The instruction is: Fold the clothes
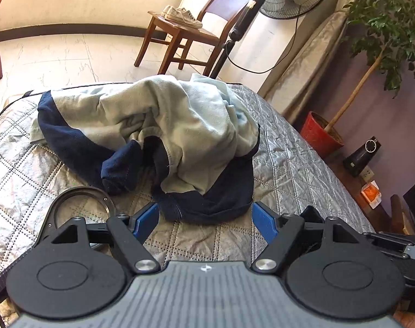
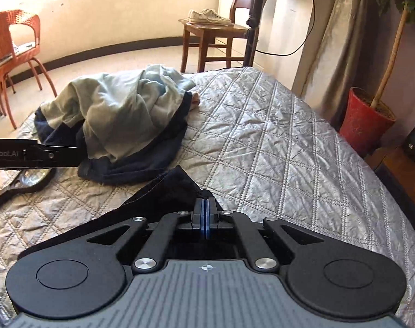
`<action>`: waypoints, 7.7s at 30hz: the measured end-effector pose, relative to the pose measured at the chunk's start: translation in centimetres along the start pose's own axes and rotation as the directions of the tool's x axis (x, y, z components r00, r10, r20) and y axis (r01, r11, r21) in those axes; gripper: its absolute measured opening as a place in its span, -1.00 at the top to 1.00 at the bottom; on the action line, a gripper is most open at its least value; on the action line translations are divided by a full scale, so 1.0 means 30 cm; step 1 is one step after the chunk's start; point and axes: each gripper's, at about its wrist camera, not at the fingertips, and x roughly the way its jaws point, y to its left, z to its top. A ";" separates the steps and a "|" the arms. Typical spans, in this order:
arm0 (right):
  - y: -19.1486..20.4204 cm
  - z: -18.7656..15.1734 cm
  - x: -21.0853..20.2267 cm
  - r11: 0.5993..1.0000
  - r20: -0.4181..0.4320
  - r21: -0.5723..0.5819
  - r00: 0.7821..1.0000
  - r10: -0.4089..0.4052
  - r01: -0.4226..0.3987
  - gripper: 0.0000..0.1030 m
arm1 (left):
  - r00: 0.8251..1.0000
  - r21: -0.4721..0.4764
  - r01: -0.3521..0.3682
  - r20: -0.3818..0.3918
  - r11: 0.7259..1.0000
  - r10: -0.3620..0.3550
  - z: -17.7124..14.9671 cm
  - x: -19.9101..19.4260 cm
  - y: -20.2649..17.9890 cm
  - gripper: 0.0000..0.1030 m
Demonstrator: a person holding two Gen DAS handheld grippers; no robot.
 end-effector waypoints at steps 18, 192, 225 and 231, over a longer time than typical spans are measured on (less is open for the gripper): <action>0.018 -0.176 -0.126 0.940 0.023 0.270 0.975 -0.223 0.208 0.82 | 0.998 0.085 0.022 -0.068 0.996 -0.016 -0.048 0.027 -0.060 -0.45; -0.284 -1.354 -0.903 0.357 -0.229 0.782 0.769 -0.597 0.510 0.00 | 0.882 0.801 0.466 -0.387 0.377 -0.268 -0.703 -0.115 -0.566 -0.68; -0.209 -1.218 -0.955 0.293 -0.208 0.820 0.732 -0.648 0.492 -0.31 | 0.868 0.753 0.496 -0.418 0.434 -0.267 -0.638 -0.091 -0.547 -0.67; -0.234 -1.370 -1.006 0.172 -0.188 0.903 0.720 -0.668 0.395 -0.25 | 0.868 0.760 0.495 -0.417 0.421 -0.268 -0.655 -0.096 -0.550 -0.67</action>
